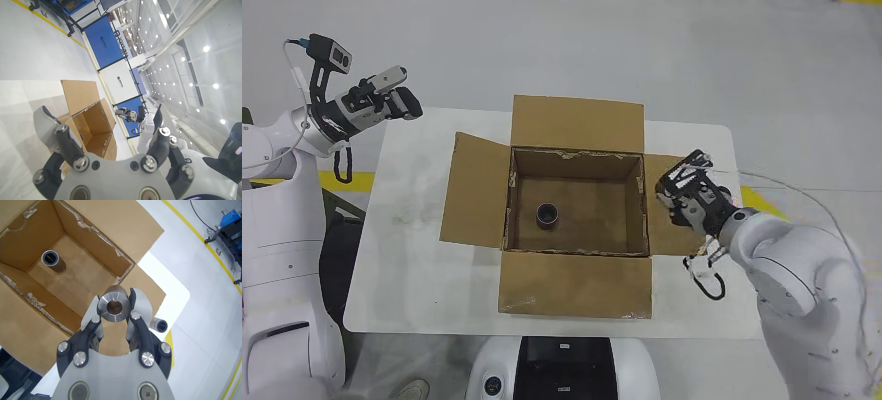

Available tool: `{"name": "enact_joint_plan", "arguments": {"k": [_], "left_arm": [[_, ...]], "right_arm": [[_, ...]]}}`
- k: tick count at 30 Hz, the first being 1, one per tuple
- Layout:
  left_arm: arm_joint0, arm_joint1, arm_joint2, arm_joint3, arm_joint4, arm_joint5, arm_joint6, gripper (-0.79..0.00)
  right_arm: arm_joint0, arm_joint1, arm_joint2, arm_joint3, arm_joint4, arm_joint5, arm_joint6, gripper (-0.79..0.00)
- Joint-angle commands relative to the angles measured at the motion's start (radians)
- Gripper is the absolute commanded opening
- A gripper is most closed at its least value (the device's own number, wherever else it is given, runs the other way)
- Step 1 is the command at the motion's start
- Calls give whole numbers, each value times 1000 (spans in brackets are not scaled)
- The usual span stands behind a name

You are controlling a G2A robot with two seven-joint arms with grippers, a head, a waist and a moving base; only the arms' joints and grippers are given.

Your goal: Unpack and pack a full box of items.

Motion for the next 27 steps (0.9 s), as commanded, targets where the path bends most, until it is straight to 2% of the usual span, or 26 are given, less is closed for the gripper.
{"name": "enact_joint_plan", "arguments": {"k": [1,9,13,19,27], "left_arm": [[0,0,0,0,0,0,0,0],[0,0,0,0,0,0,0,0],[0,0,0,0,0,0,0,0],[0,0,0,0,0,0,0,0],[0,0,0,0,0,0,0,0]], "right_arm": [[-13,5,56,4,25,8,13,-785],[-71,23,241,47,128,-11,13,-785],[-98,30,303,81,127,0,11,-785],[-136,38,331,138,117,5,-6,-785],[-143,46,294,247,47,23,-22,-785]]}}
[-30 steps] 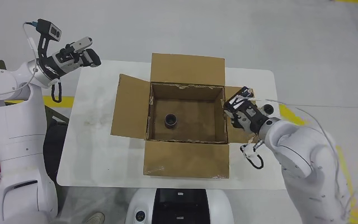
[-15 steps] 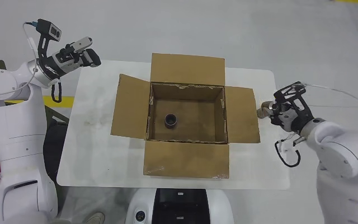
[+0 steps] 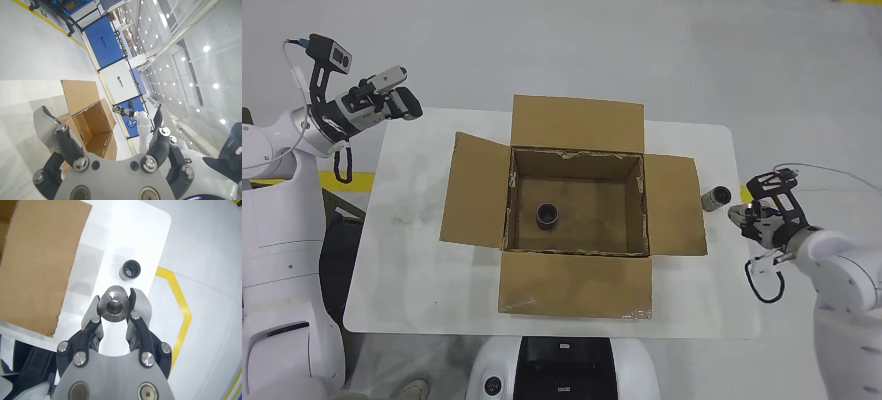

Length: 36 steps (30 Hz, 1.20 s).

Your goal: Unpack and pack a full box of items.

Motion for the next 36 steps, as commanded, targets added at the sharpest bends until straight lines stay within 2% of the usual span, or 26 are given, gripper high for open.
{"name": "enact_joint_plan", "arguments": {"k": [1,23,35,36], "left_arm": [[0,0,0,0,0,0,0,0],[0,0,0,0,0,0,0,0],[0,0,0,0,0,0,0,0],[0,0,0,0,0,0,0,0]], "right_arm": [[8,1,-15,34,-18,6,-8,-785],[139,3,-170,362,-73,94,-121,-785],[165,1,-222,432,-78,132,-150,-785],[164,1,-223,434,-74,134,-150,-736]]}}
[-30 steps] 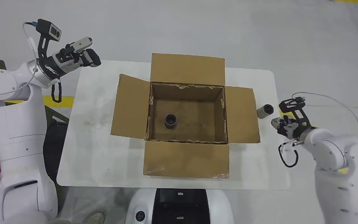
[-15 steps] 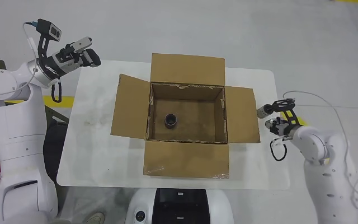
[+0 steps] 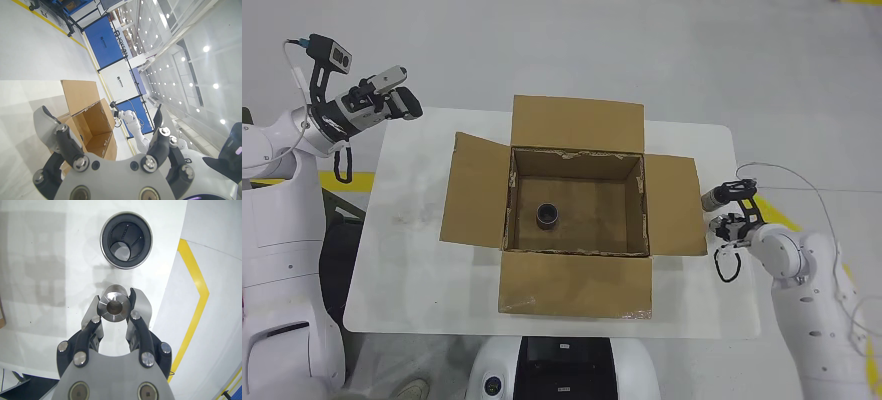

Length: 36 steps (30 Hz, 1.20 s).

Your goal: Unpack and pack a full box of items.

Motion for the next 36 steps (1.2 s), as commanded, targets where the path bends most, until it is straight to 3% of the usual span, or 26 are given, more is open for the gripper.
{"name": "enact_joint_plan", "arguments": {"k": [1,8,10,12,16,26,32,36], "left_arm": [[0,0,0,0,0,0,0,0],[0,0,0,0,0,0,0,0],[0,0,0,0,0,0,0,0],[0,0,0,0,0,0,0,0],[0,0,0,0,0,0,0,0],[0,0,0,0,0,0,0,0],[0,0,0,0,0,0,0,0],[0,0,0,0,0,0,0,0]], "right_arm": [[-2,1,-2,3,3,2,1,-711],[-4,2,-9,23,18,9,-3,-674],[-5,3,-11,24,20,8,-3,-585],[-6,4,-13,24,15,3,-1,-440],[-11,7,-6,9,23,4,3,-305],[-38,20,68,-87,23,38,16,-305],[-79,31,142,-219,14,45,25,-182],[-93,34,168,-296,29,48,32,-179]]}}
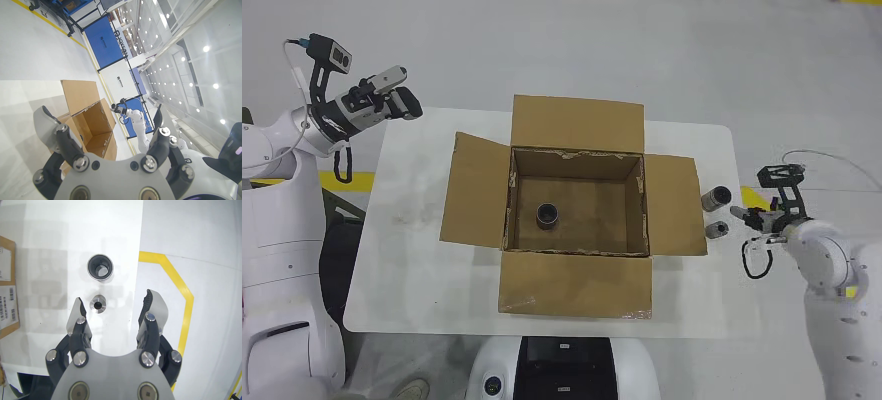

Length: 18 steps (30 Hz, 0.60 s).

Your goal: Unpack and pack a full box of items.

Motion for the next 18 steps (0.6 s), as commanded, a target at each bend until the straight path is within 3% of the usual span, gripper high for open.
{"name": "enact_joint_plan", "arguments": {"k": [1,10,18], "left_arm": [[0,0,0,0,0,0,0,0],[0,0,0,0,0,0,0,0],[0,0,0,0,0,0,0,0]], "right_arm": [[-3,1,10,-38,11,-1,1,-175],[0,4,-8,-194,65,-7,33,-228],[31,4,-107,-309,109,-29,63,-200]]}}
